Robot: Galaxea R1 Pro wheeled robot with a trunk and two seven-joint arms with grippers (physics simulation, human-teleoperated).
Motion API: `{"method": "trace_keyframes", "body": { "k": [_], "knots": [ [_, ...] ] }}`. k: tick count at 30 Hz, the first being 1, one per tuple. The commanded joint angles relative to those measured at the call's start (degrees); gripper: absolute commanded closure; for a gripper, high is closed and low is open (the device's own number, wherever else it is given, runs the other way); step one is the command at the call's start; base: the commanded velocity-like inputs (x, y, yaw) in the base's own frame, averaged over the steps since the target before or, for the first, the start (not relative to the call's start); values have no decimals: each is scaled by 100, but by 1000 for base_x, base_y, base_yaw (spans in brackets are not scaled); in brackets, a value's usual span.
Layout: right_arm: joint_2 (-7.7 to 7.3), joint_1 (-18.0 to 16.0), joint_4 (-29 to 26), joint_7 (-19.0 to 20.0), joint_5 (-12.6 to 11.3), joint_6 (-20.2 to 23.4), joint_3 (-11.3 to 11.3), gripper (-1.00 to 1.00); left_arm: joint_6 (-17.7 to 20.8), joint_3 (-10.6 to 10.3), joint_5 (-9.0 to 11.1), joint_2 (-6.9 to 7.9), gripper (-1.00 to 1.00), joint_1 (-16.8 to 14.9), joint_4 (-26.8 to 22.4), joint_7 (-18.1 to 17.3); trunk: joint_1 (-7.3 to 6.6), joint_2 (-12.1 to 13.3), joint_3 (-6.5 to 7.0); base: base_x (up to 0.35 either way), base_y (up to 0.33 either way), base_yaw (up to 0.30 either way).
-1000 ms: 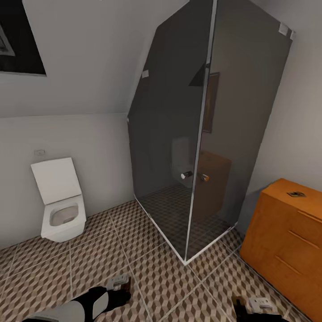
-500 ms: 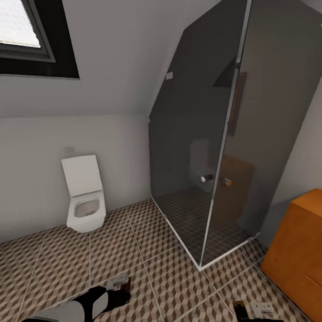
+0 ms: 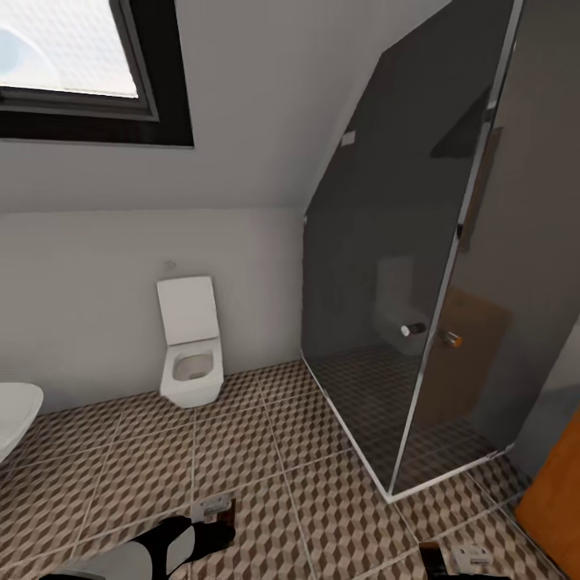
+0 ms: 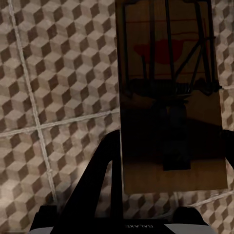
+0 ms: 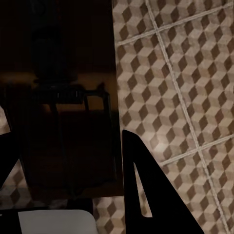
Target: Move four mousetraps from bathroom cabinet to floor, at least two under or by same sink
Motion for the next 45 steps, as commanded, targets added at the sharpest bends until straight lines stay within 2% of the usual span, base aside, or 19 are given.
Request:
{"method": "trace_keyframes", "body": {
  "k": [1, 45],
  "knots": [
    [-2, -7, 9, 25, -81, 11, 48, 100, 23, -48, 50, -1, 100, -5, -1, -3, 1, -6, -5, 0, 0, 285],
    [-1, -7, 7, -45, -85, 2, 48, 100, 23, -48, 50, -2, 100, -5, -1, -3, 1, -6, 119, 0, 0, 285]
  ]
}}
